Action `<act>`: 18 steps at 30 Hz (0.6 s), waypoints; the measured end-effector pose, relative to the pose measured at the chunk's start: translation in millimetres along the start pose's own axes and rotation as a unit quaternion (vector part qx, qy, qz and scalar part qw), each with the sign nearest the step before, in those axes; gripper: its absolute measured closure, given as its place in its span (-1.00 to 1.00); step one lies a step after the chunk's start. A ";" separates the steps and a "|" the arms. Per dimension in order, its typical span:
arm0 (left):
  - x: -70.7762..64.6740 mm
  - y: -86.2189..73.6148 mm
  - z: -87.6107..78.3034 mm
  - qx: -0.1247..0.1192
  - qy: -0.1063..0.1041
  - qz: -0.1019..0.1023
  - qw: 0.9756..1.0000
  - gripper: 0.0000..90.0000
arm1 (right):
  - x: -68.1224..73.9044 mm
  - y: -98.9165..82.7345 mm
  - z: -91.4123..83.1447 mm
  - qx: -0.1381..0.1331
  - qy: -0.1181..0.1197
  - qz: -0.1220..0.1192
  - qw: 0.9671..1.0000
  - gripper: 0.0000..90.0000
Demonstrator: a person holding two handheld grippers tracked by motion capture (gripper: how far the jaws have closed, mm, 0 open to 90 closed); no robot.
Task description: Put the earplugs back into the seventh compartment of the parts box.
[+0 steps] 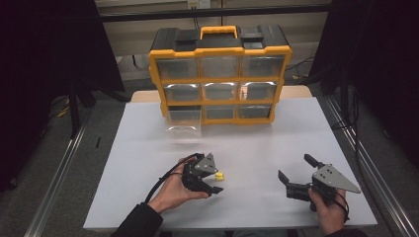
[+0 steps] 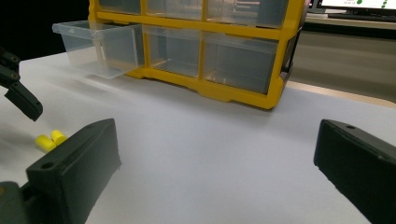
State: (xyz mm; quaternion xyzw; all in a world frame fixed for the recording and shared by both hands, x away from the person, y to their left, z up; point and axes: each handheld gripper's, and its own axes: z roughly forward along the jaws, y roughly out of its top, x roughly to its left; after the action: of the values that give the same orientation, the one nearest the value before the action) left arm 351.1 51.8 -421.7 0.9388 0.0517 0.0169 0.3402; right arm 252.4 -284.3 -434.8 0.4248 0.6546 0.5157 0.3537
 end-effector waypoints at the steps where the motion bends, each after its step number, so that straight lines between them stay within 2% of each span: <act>1: -0.5 1.4 2.0 0.007 0.000 0.001 1.000 -0.10 | 0.0 0.0 0.0 0.000 0.000 0.000 1.000 -1.00; 2: 0.2 2.7 3.9 0.015 0.002 0.007 1.000 -0.08 | 0.1 0.1 -0.2 0.000 0.000 0.000 1.000 -1.00; 10: 8.0 5.2 12.8 0.029 -0.001 0.009 1.000 -0.02 | 0.1 -0.1 0.2 0.000 0.002 -0.001 1.000 -1.00; 15: 10.7 5.4 14.5 0.039 -0.002 0.016 0.999 0.15 | 0.3 -0.1 0.2 0.000 0.002 -0.001 1.000 -1.00; 18: 13.1 5.7 13.7 0.045 -0.002 0.017 0.999 0.32 | 0.4 0.0 0.2 0.001 0.002 0.000 1.000 -1.00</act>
State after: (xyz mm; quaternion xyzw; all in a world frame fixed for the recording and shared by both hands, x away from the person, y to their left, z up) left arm 365.5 40.1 -428.6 0.9538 0.0361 0.0188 0.2978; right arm 252.3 -283.9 -434.9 0.4242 0.6560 0.5154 0.3522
